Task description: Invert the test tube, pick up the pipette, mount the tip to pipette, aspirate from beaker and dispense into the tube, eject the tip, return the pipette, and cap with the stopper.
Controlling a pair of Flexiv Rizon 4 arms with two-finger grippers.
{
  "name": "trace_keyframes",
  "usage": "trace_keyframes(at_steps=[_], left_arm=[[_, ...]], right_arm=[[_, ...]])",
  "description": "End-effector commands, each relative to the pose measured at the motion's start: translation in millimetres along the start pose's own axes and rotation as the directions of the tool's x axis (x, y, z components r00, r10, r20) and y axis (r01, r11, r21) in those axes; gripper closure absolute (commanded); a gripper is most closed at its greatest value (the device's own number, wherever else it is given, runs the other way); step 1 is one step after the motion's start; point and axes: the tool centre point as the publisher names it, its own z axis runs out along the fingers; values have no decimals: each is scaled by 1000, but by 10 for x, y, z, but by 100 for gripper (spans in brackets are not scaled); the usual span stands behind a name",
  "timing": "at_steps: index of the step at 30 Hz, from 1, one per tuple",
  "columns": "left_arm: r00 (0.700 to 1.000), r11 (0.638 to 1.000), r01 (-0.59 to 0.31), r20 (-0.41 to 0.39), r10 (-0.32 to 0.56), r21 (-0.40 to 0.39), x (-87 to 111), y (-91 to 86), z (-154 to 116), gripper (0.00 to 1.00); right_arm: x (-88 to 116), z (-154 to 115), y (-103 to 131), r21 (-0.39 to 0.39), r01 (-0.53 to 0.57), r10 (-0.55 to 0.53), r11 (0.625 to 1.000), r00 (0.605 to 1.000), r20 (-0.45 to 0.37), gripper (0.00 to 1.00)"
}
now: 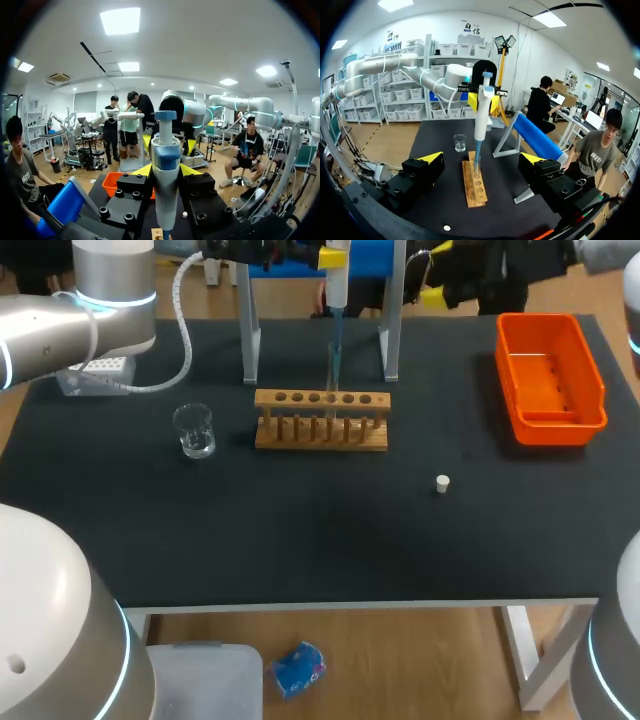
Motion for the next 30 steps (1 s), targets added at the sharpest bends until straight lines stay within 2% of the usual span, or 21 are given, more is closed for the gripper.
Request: trace_keyframes(at_steps=[1, 15, 29, 30], left_arm=[[1000, 1000, -1, 1, 1, 1, 3, -1, 0, 100], [1000, 1000, -1, 1, 1, 1, 3, -1, 0, 100], [1000, 1000, -1, 1, 1, 1, 3, -1, 0, 100], [1000, 1000, -1, 1, 1, 1, 3, -1, 0, 100]], right_arm=[[66, -112, 129, 42, 0, 0, 999, 1000, 9, 0], [66, -112, 129, 42, 0, 0, 999, 1000, 9, 0], [106, -81, 603, 25, 8, -8, 1000, 1000, -3, 0], [104, -73, 627, 27, 6, -6, 1000, 1000, -1, 22]])
